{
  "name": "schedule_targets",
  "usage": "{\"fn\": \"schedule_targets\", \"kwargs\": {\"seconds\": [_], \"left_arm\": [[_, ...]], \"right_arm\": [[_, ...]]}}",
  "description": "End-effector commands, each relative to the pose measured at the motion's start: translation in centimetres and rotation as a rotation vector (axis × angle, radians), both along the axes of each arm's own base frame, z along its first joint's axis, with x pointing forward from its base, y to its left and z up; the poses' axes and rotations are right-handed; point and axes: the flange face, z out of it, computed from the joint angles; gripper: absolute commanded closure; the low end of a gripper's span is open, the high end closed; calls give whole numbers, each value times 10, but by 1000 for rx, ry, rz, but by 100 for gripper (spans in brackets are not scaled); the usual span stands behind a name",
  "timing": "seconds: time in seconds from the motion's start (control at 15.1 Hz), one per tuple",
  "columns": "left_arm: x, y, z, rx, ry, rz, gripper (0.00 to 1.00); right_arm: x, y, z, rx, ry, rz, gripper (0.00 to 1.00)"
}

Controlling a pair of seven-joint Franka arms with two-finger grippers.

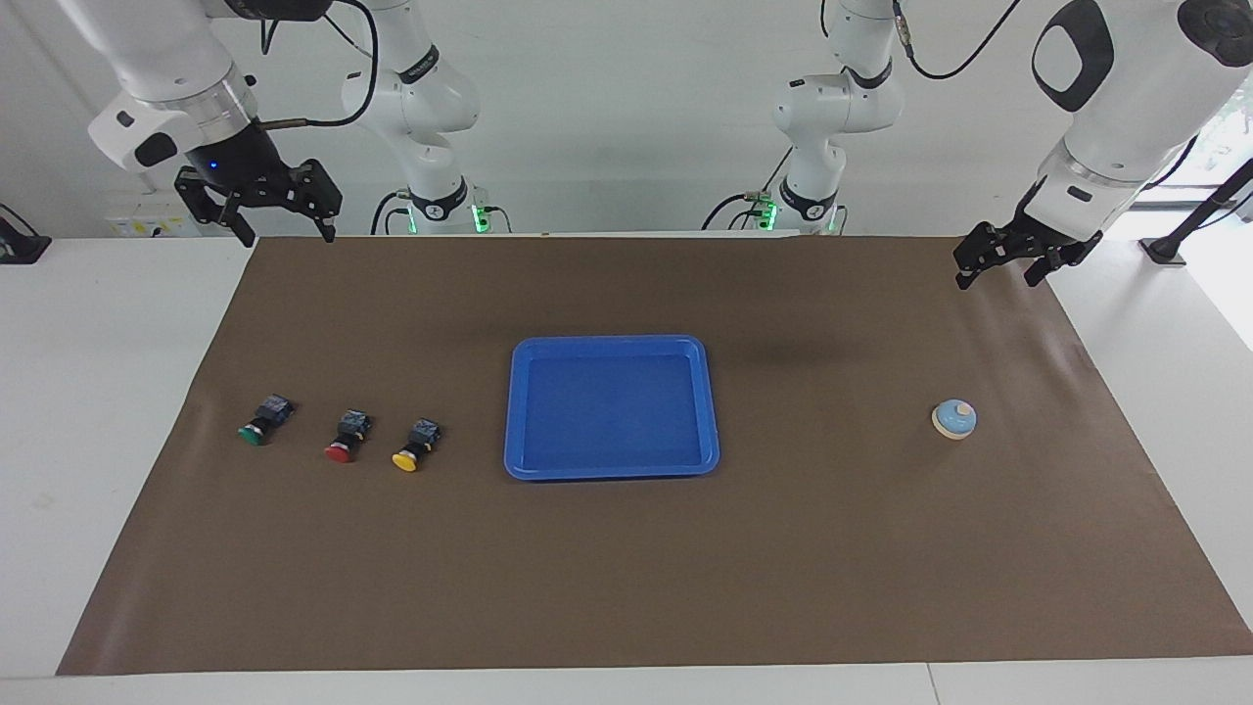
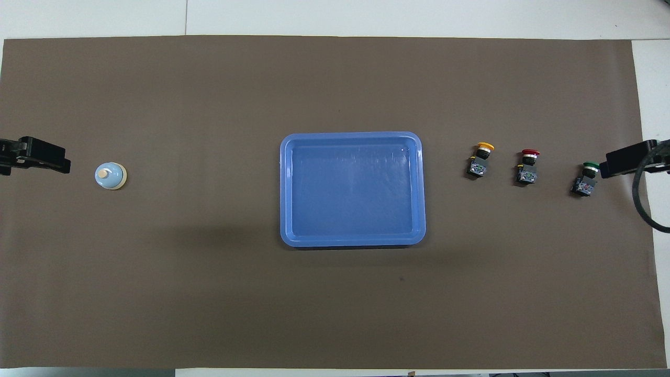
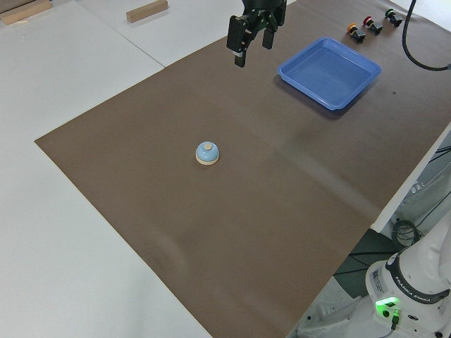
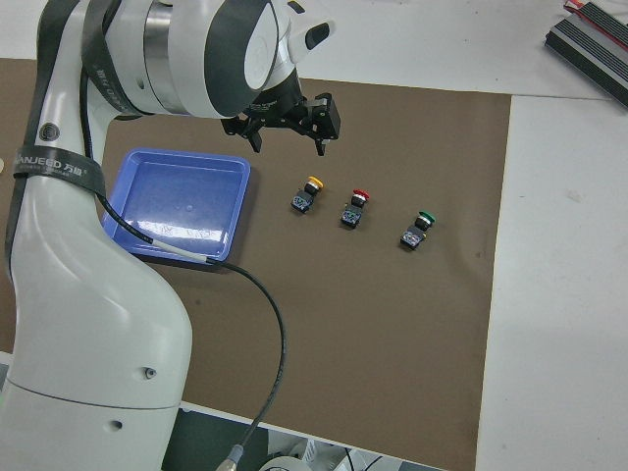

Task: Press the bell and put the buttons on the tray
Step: 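Move the left gripper over the white dome bell, then press down on the bell with the left gripper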

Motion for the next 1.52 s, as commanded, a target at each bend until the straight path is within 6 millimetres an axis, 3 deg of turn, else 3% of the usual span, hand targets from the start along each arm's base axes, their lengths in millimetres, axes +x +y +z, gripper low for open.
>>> {"fn": "schedule_targets", "kwargs": {"seconds": [0.0,0.4,0.46,0.53,0.6,0.66,0.79,1.06,1.19,1.46], "left_arm": [[-2,-2,4,-9,7,3,0],[-4,-3,0,-8,4,14,0],[-4,0,-5,-7,-10,18,23],[-7,4,-9,-7,-20,24,65],[-10,11,-21,-7,-14,31,90],[-10,26,-37,-7,-11,55,98],[-7,34,-63,-6,-25,55,100],[11,67,-134,-4,-54,77,100],[22,70,-163,-4,-59,80,100],[20,77,-202,1,-120,94,100]], "right_arm": [[-8,-1,1,11,8,-10,0],[-8,-1,1,11,8,-9,0],[-8,-1,1,11,8,-9,0],[-7,-1,1,11,6,-9,0],[-8,-1,1,11,8,-9,0],[-8,-1,1,11,8,-10,0],[-8,-1,1,11,8,-9,0],[-8,-1,1,11,8,-10,0],[-8,-1,1,11,8,-10,0],[-8,-1,1,11,8,-10,0]]}}
